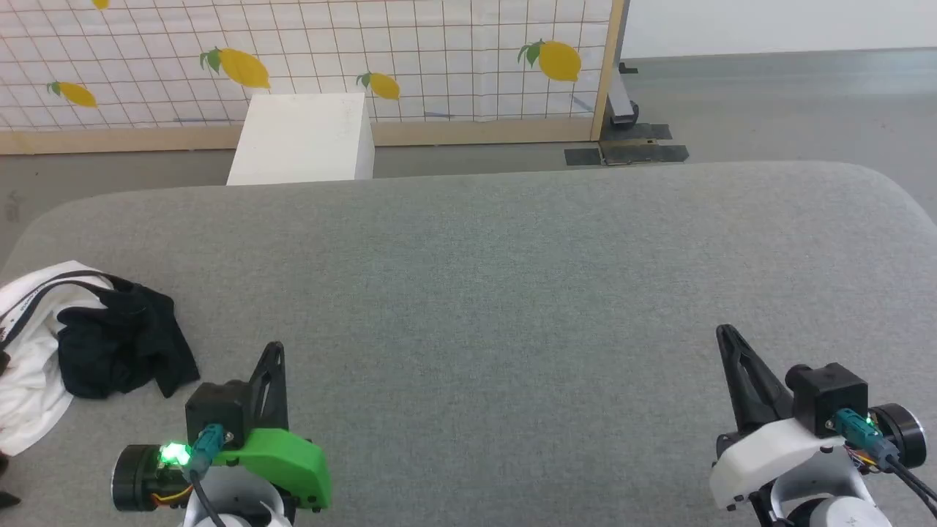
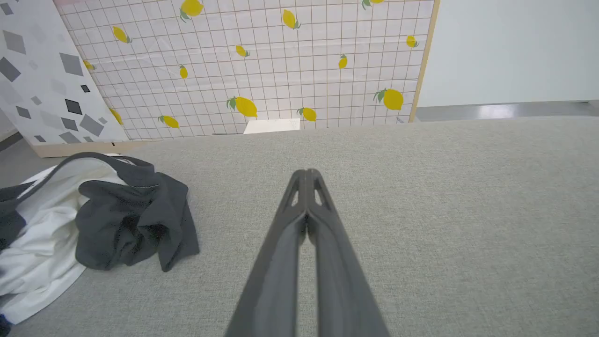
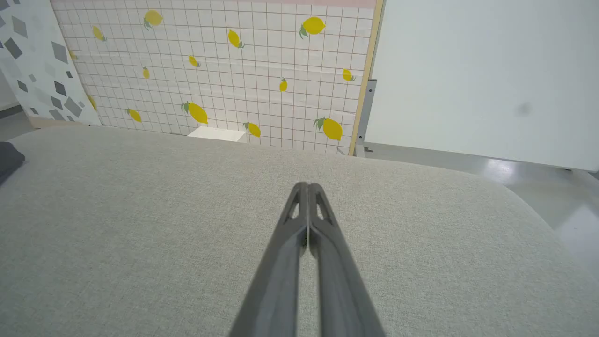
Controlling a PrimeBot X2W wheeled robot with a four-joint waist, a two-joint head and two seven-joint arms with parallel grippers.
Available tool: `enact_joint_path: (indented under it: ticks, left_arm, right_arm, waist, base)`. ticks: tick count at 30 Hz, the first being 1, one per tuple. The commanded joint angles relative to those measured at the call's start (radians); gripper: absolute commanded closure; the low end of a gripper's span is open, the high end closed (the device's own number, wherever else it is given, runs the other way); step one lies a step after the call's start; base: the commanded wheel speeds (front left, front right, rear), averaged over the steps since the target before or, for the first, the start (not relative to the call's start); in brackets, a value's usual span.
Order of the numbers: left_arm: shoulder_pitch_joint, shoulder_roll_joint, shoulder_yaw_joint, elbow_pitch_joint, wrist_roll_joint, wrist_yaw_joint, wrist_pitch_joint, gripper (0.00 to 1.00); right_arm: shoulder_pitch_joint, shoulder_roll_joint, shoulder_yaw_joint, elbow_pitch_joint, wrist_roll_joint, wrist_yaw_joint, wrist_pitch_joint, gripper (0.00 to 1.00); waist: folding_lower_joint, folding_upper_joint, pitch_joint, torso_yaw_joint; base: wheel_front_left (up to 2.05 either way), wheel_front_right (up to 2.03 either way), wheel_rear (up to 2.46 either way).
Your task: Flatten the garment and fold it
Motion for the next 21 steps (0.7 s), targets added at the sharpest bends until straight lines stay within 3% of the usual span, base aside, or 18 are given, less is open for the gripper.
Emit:
enact_joint_path:
  ticks: [1, 21]
  left_arm:
    - [-0.018, -0.005, 0.003, 0.003, 0.01, -0.001, 0.001, 1.0]
    - [-0.018, -0.005, 0.003, 0.003, 0.01, -0.001, 0.001, 1.0]
  right_arm:
    - [-0.017, 0.002, 0.001, 0.002, -0.006, -0.002, 0.0, 1.0]
    - [-0.017, 0.002, 0.001, 0.002, -0.006, -0.002, 0.0, 1.0]
  waist:
    - [0.0, -0.0001, 0.0, 0.0]
    - [0.0, -0.0001, 0.0, 0.0]
  base:
    - [0.0, 0.0, 0.0]
    - [0.0, 0.0, 0.0]
